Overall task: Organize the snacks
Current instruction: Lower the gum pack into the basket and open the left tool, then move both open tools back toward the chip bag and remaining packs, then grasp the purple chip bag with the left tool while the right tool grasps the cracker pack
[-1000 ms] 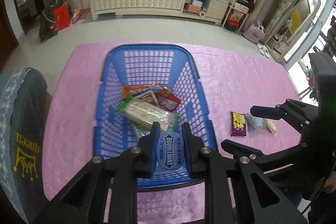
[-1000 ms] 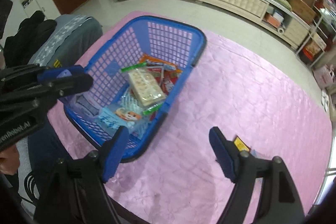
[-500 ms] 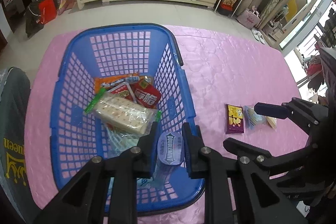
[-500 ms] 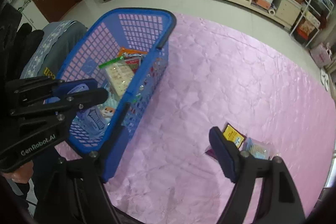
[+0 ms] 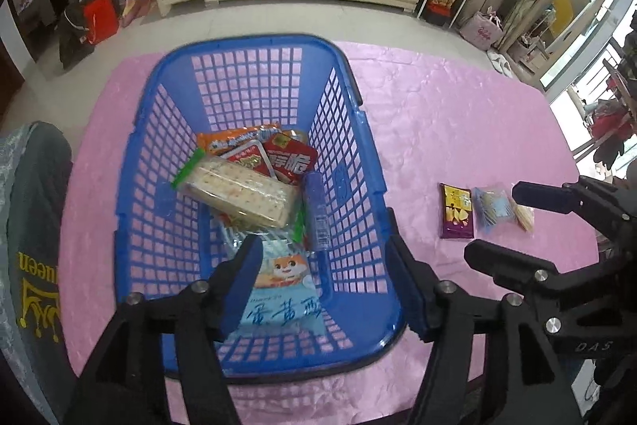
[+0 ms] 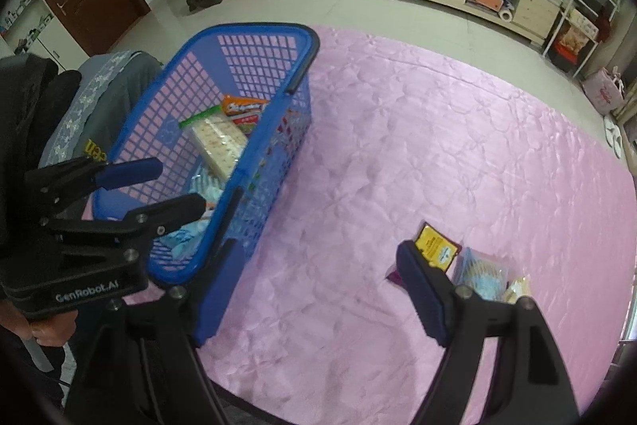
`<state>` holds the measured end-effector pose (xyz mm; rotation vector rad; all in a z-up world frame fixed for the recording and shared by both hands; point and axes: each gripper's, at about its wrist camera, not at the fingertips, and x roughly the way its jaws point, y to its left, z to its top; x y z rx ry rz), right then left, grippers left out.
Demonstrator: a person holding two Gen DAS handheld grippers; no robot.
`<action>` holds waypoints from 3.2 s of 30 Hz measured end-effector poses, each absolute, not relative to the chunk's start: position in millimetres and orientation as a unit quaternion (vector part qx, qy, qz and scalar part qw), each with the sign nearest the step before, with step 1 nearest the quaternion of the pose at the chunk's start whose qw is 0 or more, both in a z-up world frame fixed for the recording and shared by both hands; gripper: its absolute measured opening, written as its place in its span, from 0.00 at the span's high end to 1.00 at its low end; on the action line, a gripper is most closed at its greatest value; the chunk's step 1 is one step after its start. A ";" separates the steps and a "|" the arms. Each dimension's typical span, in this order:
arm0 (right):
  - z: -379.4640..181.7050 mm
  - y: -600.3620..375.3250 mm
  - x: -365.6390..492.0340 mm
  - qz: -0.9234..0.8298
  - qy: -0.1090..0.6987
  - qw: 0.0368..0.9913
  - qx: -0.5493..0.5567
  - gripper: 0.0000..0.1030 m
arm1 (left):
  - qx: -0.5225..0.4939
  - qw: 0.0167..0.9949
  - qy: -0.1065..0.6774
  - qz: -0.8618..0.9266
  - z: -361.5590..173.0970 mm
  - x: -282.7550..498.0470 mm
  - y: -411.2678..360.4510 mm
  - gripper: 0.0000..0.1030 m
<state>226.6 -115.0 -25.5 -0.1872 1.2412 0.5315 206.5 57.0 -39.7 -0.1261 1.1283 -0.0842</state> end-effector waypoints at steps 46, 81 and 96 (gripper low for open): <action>-29.6 -286.0 134.7 0.107 0.444 0.889 -0.023 0.17 | 0.027 0.903 0.422 -0.074 -41.8 120.2 -87.0 0.21; -154.3 -354.2 255.1 0.205 0.543 0.812 -0.054 0.17 | 0.067 0.817 0.561 -0.116 -177.2 289.2 -140.4 0.21; -159.1 -361.2 268.0 0.189 0.529 0.826 -0.043 0.17 | 0.070 0.807 0.576 -0.113 -186.6 303.6 -160.4 0.21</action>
